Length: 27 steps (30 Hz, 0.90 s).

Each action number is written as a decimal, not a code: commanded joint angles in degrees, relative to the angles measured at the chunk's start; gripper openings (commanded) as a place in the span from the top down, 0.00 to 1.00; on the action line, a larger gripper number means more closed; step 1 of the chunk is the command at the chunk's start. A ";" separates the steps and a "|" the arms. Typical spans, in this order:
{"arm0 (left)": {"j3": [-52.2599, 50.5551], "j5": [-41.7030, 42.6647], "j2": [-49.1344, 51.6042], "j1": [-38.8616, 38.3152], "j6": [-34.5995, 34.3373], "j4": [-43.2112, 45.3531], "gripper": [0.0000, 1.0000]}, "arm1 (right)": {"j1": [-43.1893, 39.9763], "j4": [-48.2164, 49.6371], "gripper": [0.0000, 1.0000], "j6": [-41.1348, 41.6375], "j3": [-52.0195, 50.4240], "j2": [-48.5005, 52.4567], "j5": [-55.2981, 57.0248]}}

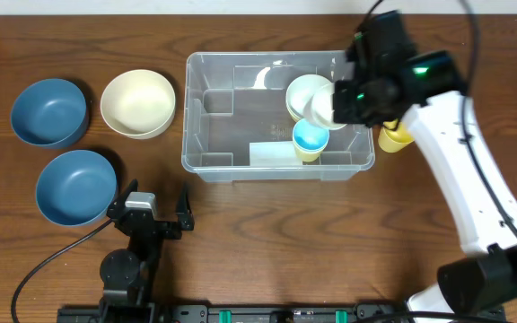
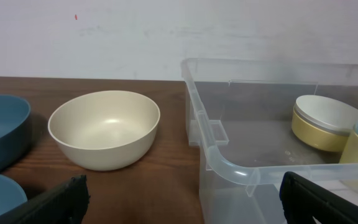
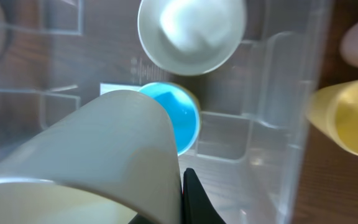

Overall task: Pack container
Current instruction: 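Grasp the cream cup, carry it and stack onto the blue cup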

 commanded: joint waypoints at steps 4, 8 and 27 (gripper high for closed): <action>-0.92 0.83 -0.28 0.28 0.79 -2.03 0.02 | 2.51 4.15 0.99 3.54 -6.45 4.11 2.05; -0.92 0.83 -0.28 0.28 0.79 -2.03 0.02 | 2.51 6.10 0.99 3.93 -9.46 5.70 2.01; -0.92 0.83 -0.28 0.28 0.79 -2.05 0.02 | -2.10 2.40 0.09 0.63 -2.10 0.63 4.85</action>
